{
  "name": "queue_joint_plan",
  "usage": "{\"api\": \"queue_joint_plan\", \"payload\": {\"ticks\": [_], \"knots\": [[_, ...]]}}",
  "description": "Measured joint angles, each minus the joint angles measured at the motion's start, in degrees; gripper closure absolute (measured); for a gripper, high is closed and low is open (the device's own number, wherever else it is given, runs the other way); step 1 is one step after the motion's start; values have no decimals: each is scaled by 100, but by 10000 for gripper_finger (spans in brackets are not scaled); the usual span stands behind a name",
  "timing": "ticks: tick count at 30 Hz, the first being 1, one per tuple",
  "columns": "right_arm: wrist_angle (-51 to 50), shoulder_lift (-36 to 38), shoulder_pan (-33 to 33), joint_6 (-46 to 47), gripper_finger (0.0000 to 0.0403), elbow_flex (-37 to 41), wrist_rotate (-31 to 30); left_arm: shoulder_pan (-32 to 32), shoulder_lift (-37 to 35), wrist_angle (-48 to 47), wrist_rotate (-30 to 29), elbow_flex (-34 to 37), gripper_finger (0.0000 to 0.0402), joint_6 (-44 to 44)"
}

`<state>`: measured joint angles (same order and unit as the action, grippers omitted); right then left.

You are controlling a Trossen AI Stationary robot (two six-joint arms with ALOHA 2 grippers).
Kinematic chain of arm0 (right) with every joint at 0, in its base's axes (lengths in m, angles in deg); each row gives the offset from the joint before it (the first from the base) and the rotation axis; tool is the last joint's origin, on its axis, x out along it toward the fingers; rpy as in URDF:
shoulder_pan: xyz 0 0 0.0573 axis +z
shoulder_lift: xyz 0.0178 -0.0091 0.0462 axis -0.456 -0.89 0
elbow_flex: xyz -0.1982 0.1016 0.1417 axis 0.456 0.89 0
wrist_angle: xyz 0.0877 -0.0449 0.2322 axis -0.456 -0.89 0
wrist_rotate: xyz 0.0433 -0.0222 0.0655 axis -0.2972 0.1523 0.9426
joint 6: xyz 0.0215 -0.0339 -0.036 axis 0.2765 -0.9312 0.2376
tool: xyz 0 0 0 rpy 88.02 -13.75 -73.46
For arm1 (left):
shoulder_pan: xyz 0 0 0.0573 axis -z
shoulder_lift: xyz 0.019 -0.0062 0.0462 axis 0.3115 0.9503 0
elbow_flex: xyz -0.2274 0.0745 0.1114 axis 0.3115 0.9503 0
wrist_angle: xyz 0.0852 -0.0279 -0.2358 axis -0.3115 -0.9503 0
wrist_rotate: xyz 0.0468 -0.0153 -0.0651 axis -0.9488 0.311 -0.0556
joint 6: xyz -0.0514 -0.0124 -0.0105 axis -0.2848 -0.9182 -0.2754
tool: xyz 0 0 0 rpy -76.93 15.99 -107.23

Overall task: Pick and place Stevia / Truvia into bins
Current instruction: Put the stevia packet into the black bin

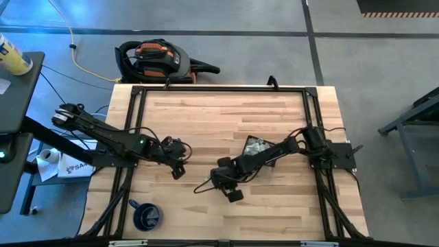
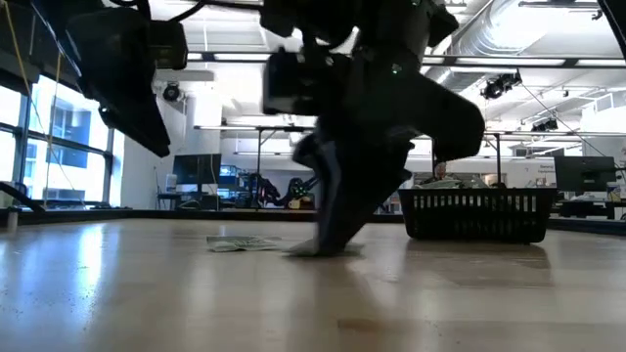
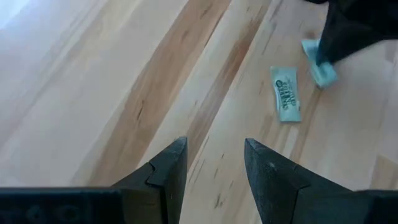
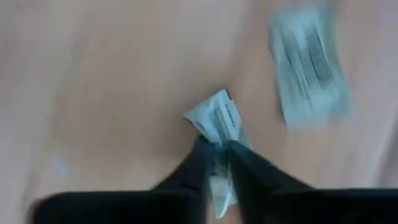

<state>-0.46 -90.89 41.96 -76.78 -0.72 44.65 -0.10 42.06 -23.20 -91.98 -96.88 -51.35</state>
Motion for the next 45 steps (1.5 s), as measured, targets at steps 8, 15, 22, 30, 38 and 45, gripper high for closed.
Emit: {"api": "queue_joint_plan", "payload": {"ticks": [8, 15, 22, 30, 38, 45], "knots": [[-829, 1455, -10, 1730, 386, 2, -1002, -2, 330, 1331, 160, 0, 208, 885], [-2710, 2760, -85, 2701, 390, 242, -2214, -15, 1284, 2607, 518, -27, 208, 1784], [-2114, 3364, -305, 3214, 392, 2179, -1651, -155, 2100, 3132, 966, -56, 208, 1522], [-1969, 3623, -298, 3875, 312, 2806, -1767, -153, 2880, 2917, 1082, -857, 208, 1432], [-2794, 4323, 175, 4189, 154, 2318, -2596, -155, 3677, 1635, 803, -1699, 208, 1420], [-4129, 5182, 861, 5981, 120, 2238, -3431, -152, 4148, 1760, 598, -1935, 225, 1706]]}}
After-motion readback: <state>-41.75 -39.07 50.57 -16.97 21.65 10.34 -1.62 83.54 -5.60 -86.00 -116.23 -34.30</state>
